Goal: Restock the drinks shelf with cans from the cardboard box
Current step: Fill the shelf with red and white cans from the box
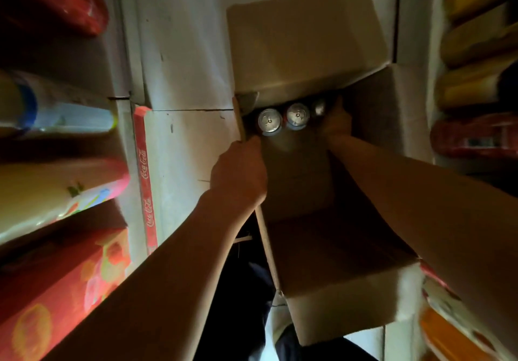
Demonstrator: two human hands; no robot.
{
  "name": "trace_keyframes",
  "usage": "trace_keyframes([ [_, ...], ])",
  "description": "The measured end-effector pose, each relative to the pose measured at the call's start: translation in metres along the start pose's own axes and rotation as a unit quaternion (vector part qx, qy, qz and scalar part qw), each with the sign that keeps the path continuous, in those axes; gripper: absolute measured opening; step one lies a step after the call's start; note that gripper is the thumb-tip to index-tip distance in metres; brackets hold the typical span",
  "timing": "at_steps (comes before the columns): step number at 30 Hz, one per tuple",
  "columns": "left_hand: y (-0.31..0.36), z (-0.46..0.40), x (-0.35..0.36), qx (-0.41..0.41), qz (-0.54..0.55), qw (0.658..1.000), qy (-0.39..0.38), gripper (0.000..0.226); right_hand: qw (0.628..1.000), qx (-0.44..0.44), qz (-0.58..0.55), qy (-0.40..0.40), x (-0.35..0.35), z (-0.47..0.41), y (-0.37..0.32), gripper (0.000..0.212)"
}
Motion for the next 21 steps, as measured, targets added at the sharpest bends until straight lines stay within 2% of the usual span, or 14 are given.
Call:
trace_keyframes([
  [5,0.000,0.000,-0.002,-0.008,0.001,1.000,-0.004,0.040,0.998,-0.027,0.009,0.048,-0.005,0.012,-0.003,0.069],
  [10,-0.001,-0.001,0.003,-0.015,0.014,1.000,-0.020,0.040,0.993,-0.068,0.000,0.097,-0.044,0.068,0.000,0.064],
  [12,-0.002,0.002,0.008,-0.031,0.030,0.997,-0.070,0.054,0.987,-0.088,-0.031,0.128,-0.083,0.106,-0.006,0.063],
  [14,0.007,0.021,0.005,-0.063,0.039,0.989,-0.132,0.085,0.985,-0.099,-0.067,0.123,-0.128,0.152,-0.015,0.058],
  [15,0.011,0.029,-0.001,-0.065,0.038,0.988,-0.138,0.100,0.984,-0.106,-0.088,0.112,-0.144,0.171,-0.022,0.052],
  [16,0.030,0.043,-0.018,-0.039,0.035,0.991,-0.126,0.114,0.982,-0.110,-0.113,0.104,-0.171,0.196,-0.031,0.047],
  [18,0.092,0.079,-0.063,0.081,0.049,0.991,-0.095,0.130,0.973,-0.111,-0.188,0.080,-0.227,0.242,-0.052,0.040],
  [21,0.199,0.162,-0.137,0.246,0.127,0.954,-0.110,0.120,0.950,-0.147,-0.273,0.042,-0.315,0.321,-0.100,0.036],
])
Point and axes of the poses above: each hand's wrist, its own z-axis away from the middle knuckle, its own x-axis out of the palm, y = z × x, the point moved 10 cm from there along -z, towards the middle knuckle, and after that the axes turned 7 degrees about -z, right-handed, at the moved point
